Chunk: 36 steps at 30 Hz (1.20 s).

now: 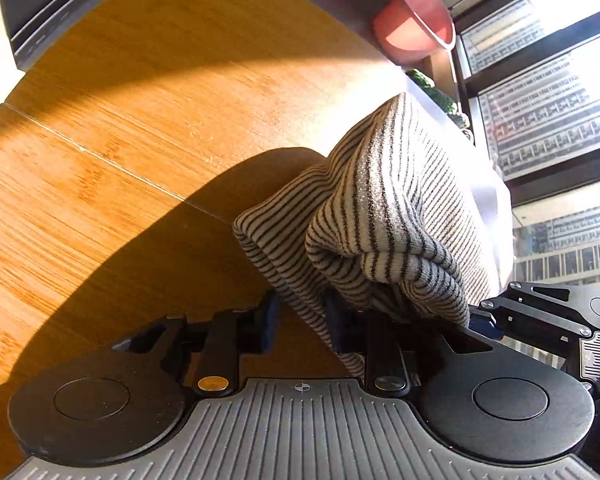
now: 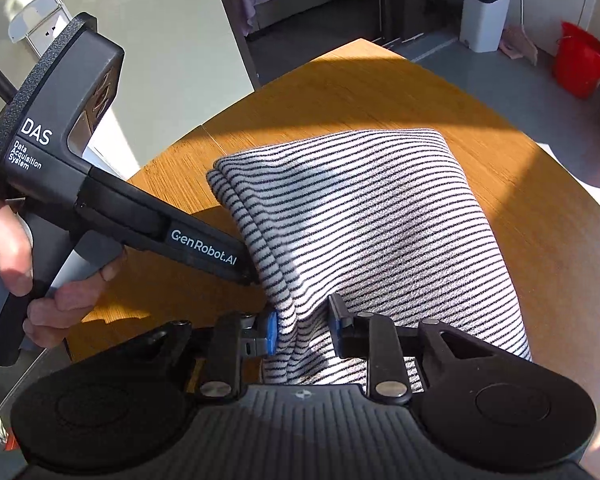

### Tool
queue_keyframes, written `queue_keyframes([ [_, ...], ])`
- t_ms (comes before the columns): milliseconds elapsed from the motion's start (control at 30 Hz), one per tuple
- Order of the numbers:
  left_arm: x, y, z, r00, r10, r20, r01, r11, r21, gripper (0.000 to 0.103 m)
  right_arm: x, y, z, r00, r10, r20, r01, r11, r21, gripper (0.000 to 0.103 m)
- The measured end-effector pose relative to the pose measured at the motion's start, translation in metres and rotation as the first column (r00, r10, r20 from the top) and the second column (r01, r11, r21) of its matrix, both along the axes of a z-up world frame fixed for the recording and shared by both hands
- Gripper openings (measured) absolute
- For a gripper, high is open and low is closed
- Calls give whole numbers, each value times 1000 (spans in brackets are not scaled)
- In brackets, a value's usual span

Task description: Fold clothes

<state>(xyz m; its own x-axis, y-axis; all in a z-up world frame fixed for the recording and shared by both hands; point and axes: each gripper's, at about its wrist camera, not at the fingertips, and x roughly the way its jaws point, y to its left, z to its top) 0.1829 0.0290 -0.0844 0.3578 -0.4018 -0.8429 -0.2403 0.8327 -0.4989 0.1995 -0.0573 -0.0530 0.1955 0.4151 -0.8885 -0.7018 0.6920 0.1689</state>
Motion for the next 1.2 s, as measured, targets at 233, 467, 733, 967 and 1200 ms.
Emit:
queue_keyframes([
  [233,-2,3,26,1000,-24,-1,24,989,147,39,-5,6,-1,1000,15,21,-14,1000,-12,27],
  [467,-9,36,76,988,141,65,-148,981,129,39,-9,8,-3,999,24,40,-23,999,-26,29],
  [733,4,28,100,978,100,185,-63,978,-200,43,-21,24,-10,989,69,133,-56,993,-100,37],
  [967,39,2,39,997,48,57,-40,991,-130,39,-28,17,2,981,130,146,-119,990,-81,57],
  [1200,50,3,24,998,33,59,-26,992,-124,38,10,-40,25,963,-168,209,179,983,-33,103],
])
